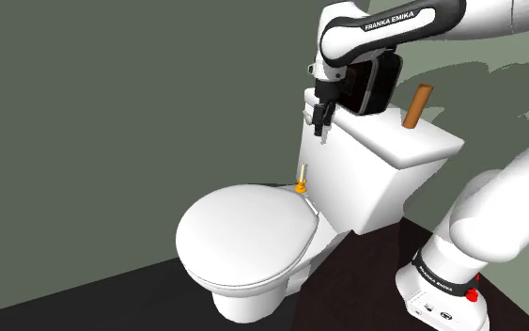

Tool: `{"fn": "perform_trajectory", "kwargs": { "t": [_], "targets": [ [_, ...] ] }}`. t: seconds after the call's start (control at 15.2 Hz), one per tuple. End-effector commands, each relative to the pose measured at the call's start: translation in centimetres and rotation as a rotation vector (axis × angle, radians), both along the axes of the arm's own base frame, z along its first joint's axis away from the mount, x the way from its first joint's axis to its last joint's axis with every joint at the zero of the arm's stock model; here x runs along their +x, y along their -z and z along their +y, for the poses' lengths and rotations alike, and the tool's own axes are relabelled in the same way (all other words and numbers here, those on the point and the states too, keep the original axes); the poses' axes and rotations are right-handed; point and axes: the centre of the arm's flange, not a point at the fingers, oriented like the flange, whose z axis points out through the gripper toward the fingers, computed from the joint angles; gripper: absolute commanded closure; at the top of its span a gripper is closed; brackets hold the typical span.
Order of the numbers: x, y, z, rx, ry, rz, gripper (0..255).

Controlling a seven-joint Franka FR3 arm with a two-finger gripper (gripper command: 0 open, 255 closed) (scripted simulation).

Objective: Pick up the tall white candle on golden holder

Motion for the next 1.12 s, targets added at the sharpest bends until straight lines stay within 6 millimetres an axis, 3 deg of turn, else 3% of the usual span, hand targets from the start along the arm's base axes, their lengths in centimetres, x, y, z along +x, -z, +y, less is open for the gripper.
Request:
{"fn": "perform_trajectory", "kwargs": {
  "t": [0.0,1.06],
  "targets": [
    [2.3,2.6,-0.4,-0.017,-0.024,0.031,0],
    [13.5,22.4,-3.4,-0.147,-0.201,0.272,0]
  ]
}}
